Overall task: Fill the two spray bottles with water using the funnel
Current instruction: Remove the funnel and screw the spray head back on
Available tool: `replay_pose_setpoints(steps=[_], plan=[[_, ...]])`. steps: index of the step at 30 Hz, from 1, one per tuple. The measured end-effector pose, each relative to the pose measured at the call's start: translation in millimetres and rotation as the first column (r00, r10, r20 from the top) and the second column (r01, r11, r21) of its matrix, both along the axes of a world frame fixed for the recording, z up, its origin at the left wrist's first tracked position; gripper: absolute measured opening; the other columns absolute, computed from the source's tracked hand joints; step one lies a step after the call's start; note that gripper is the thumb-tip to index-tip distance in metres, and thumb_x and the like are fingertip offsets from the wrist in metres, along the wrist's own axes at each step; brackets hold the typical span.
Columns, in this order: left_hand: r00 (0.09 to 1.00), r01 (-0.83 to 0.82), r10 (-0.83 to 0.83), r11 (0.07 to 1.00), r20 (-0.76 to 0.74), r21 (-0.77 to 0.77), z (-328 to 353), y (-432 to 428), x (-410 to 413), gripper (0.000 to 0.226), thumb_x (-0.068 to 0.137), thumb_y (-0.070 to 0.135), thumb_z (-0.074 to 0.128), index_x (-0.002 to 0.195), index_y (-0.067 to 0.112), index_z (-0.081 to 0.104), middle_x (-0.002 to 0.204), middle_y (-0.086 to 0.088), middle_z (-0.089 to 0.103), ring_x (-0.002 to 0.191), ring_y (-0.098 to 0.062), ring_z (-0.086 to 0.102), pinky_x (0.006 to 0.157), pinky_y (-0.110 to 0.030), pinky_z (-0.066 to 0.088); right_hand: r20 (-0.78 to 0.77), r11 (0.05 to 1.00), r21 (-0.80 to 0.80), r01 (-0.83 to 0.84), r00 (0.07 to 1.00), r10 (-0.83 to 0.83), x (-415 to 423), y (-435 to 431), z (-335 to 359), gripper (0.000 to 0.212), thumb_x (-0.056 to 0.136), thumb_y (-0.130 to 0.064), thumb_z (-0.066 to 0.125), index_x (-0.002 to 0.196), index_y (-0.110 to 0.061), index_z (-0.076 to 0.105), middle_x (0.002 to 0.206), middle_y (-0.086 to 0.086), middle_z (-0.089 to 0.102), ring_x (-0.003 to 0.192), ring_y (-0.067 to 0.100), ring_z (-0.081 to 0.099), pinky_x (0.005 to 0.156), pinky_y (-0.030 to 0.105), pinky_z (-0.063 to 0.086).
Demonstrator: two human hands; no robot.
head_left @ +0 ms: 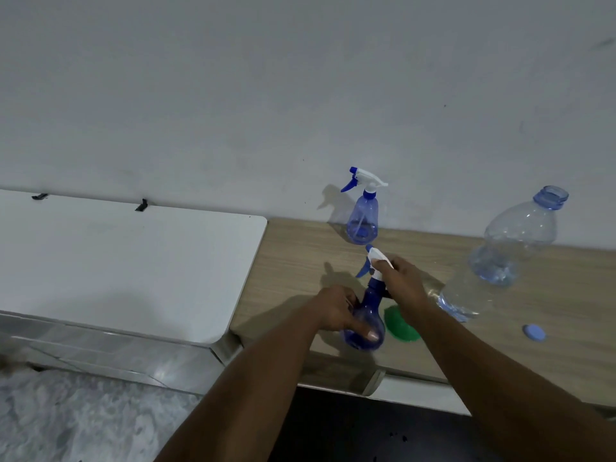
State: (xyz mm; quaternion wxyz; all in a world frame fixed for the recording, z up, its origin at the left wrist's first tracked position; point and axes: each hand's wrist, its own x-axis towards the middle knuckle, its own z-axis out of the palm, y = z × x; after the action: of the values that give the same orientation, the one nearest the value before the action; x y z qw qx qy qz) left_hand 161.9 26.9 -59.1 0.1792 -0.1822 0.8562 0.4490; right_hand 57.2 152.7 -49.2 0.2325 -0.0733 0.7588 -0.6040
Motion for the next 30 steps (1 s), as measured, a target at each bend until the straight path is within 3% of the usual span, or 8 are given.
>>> replay_pose_setpoints(steps=[4, 8, 13, 15, 17, 22, 26, 30], plan=[[0.982, -0.077, 0.061, 0.993, -0.177, -0.085, 8.7, 0.7, -32.9, 0.067, 0.06, 0.039, 0.094, 0.114, 0.014, 0.065, 0.107, -0.003, 0.068, 0.094, -0.022, 0.065, 0.084, -0.036, 0.053, -0.326, 0.974, 0.208, -0.093, 0.932, 0.158, -41.2, 6.5, 45.9, 0.017, 0.089, -0.031, 0.071, 0.08, -0.016, 0.07, 0.067, -0.001, 0.063, 0.06, 0.012, 0.052, 0.06, 0.03, 0.044], [0.953, -0.127, 0.115, 0.992, -0.28, -0.025, 25.6, 8.9, -66.2, 0.054, 0.067, 0.032, 0.091, 0.113, 0.017, 0.065, 0.102, 0.005, 0.068, 0.091, -0.014, 0.065, 0.083, -0.031, 0.051, -0.482, 0.86, 0.497, -0.112, 0.789, 0.381, -84.5, 6.2, 87.7, 0.013, 0.087, -0.027, 0.073, 0.083, -0.015, 0.069, 0.069, 0.001, 0.061, 0.063, 0.014, 0.052, 0.055, 0.025, 0.037], [0.943, -0.078, 0.047, 0.994, -0.33, -0.082, 26.6, 22.1, -112.3, 0.049, 0.074, 0.034, 0.085, 0.117, 0.024, 0.062, 0.109, 0.005, 0.069, 0.099, -0.015, 0.066, 0.095, -0.042, 0.054, -0.474, 0.774, 0.626, -0.093, 0.743, 0.472, -130.0, -0.6, 111.2, 0.015, 0.087, -0.024, 0.074, 0.098, -0.014, 0.07, 0.088, 0.002, 0.065, 0.078, 0.018, 0.058, 0.067, 0.027, 0.04], [0.945, -0.054, 0.01, 0.99, -0.326, -0.127, 30.2, 25.3, -126.4, 0.062, 0.08, 0.032, 0.082, 0.134, 0.019, 0.054, 0.128, -0.004, 0.063, 0.115, -0.023, 0.061, 0.103, -0.035, 0.047, -0.462, 0.753, 0.652, -0.084, 0.744, 0.483, -146.9, -4.5, 112.5, 0.02, 0.084, -0.02, 0.076, 0.101, -0.011, 0.072, 0.097, 0.007, 0.068, 0.087, 0.023, 0.06, 0.073, 0.032, 0.044], [0.956, -0.036, -0.014, 0.986, -0.292, -0.164, 30.9, 25.5, -139.7, 0.076, 0.085, 0.032, 0.078, 0.148, 0.014, 0.04, 0.142, -0.008, 0.052, 0.128, -0.027, 0.052, 0.101, -0.027, 0.037, -0.457, 0.741, 0.668, -0.071, 0.747, 0.483, -161.1, -9.1, 108.5, 0.022, 0.082, -0.017, 0.077, 0.103, -0.011, 0.072, 0.101, 0.009, 0.069, 0.091, 0.026, 0.062, 0.077, 0.035, 0.049], [0.992, -0.007, -0.015, 0.986, -0.126, -0.168, 17.1, 23.3, -170.0, 0.089, 0.089, 0.038, 0.072, 0.158, 0.023, 0.017, 0.158, -0.007, 0.034, 0.139, -0.029, 0.041, 0.11, -0.04, 0.037, -0.433, 0.656, 0.754, -0.019, 0.737, 0.519, -185.2, -20.4, 91.9, 0.023, 0.081, -0.018, 0.075, 0.103, -0.019, 0.072, 0.099, 0.005, 0.071, 0.087, 0.025, 0.064, 0.081, 0.04, 0.055], [0.997, 0.017, -0.029, 0.985, -0.067, -0.171, 6.6, 18.4, -184.9, 0.09, 0.086, 0.041, 0.074, 0.156, 0.027, 0.019, 0.157, -0.003, 0.035, 0.139, -0.026, 0.041, 0.108, -0.039, 0.038, -0.409, 0.604, 0.797, 0.005, 0.74, 0.534, -195.9, -28.9, 80.7, 0.023, 0.081, -0.017, 0.074, 0.103, -0.021, 0.071, 0.096, 0.002, 0.068, 0.085, 0.024, 0.063, 0.083, 0.041, 0.054], [0.998, 0.04, -0.049, 0.984, -0.047, -0.171, -3.1, 14.0, -193.2, 0.092, 0.086, 0.04, 0.075, 0.157, 0.026, 0.018, 0.16, -0.004, 0.031, 0.141, -0.027, 0.039, 0.112, -0.043, 0.038, -0.397, 0.624, 0.781, -0.019, 0.757, 0.519, -203.9, -34.7, 67.1, 0.024, 0.081, -0.011, 0.073, 0.104, -0.018, 0.071, 0.098, 0.004, 0.069, 0.084, 0.023, 0.062, 0.077, 0.036, 0.053]])
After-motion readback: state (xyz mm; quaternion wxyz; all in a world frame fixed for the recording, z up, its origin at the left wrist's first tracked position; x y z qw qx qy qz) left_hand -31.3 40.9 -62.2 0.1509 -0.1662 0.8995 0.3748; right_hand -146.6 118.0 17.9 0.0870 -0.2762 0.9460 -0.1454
